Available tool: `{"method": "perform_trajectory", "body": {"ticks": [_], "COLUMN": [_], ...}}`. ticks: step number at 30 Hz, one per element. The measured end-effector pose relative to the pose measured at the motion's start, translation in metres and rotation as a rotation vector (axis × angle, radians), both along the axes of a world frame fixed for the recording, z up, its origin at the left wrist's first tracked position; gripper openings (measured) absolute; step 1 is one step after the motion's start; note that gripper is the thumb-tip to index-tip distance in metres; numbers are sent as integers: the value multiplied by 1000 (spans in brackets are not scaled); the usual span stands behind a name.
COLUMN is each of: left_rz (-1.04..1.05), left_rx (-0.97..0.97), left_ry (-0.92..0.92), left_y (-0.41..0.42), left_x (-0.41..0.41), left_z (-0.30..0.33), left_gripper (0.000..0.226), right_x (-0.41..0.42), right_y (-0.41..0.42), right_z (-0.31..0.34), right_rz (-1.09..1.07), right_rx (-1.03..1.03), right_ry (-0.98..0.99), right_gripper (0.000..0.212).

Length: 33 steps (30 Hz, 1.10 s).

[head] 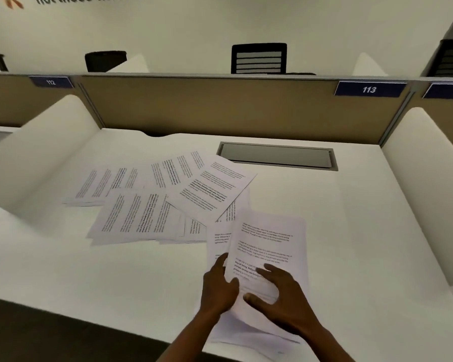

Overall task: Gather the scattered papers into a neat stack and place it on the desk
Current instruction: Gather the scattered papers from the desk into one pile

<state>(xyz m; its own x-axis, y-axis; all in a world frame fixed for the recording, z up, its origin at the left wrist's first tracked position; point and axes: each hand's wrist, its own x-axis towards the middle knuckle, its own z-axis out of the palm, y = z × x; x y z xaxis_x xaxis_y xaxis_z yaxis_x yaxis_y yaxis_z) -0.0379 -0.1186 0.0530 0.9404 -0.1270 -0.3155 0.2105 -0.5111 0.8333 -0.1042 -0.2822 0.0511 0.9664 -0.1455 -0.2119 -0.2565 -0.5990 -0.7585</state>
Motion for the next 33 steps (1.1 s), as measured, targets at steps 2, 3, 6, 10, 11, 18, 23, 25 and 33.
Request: {"method": "perform_trajectory", "body": {"ticks": [2, 3, 6, 10, 11, 18, 23, 25, 33], "left_rz": [-10, -6, 34, 20, 21, 111, 120, 103, -23], "left_rx": [180, 307, 480, 475, 443, 223, 209, 203, 65], "left_ry": [-83, -106, -2, 22, 20, 78, 82, 84, 76], "left_y": [2, 5, 13, 10, 5, -8, -13, -18, -29], "left_x": [-1, -3, -6, -4, -3, 6, 11, 11, 15], "left_z": [-9, -16, -26, -30, -28, -21, -20, -20, -20], "left_gripper": [60, 70, 96, 100, 100, 100, 96, 95, 96], "right_x": [1, 1, -3, -8, -9, -17, -23, -25, -29], "right_y": [-14, -17, -25, -22, -20, -13, -26, -29, -41], "right_z": [-9, -14, -28, -44, -46, -52, -53, -54, -53], "right_rz": [-23, -60, -217, -200, -169, -54, -29, -21, -97], "right_rx": [-149, -217, -327, -420, -451, -485, -463, -460, -386], "right_ry": [-24, -27, 47, 188, 192, 130, 114, 120, 125], "right_gripper": [96, 94, 95, 105, 106, 109, 113, 114, 113]}}
